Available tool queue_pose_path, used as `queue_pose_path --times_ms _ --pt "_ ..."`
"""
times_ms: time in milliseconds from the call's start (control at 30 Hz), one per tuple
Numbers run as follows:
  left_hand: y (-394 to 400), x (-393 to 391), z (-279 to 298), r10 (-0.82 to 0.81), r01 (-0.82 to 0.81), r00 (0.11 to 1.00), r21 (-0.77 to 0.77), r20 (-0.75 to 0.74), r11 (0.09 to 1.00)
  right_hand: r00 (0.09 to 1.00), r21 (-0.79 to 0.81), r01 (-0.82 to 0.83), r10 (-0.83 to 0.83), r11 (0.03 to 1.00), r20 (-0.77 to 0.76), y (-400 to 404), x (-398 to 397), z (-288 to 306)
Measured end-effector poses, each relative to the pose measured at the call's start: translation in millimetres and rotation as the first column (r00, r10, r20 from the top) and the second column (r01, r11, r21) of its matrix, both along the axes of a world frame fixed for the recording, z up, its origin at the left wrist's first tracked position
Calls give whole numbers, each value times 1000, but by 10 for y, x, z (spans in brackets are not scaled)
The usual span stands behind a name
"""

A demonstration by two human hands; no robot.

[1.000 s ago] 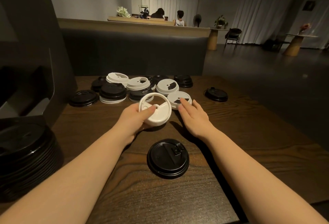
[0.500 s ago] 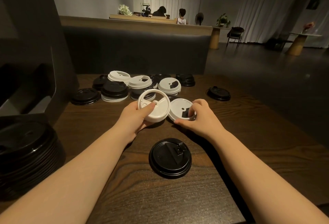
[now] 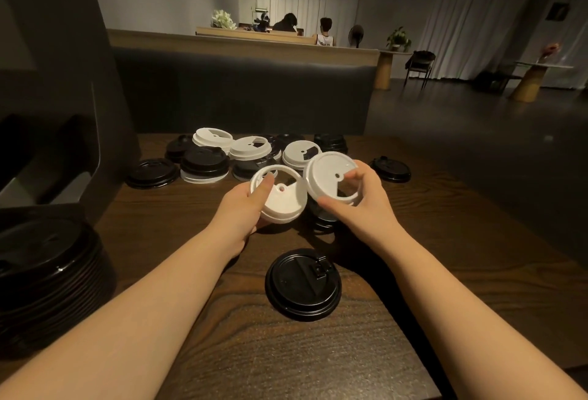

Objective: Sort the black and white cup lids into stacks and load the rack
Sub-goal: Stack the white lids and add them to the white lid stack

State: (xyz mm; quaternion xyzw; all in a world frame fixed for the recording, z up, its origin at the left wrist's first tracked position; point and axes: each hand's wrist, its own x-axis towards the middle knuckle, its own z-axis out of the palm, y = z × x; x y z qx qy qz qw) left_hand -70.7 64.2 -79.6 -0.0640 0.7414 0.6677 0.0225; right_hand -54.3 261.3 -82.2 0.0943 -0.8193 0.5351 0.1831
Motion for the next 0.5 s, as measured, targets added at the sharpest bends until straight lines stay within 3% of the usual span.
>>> queue_pose_path --times_ms 133,267,500 --pt "-7 -3 29 -31 31 1000 26 2 999 976 104 -208 213 973 -36 -50 60 -8" --pt "-18 33 69 -84 82 995 40 49 996 947 61 -319 315 946 67 -72 144 39" --pt "59 167 170 -111 108 994 101 21 989 888 199 -455 425 868 178 -71 199 124"
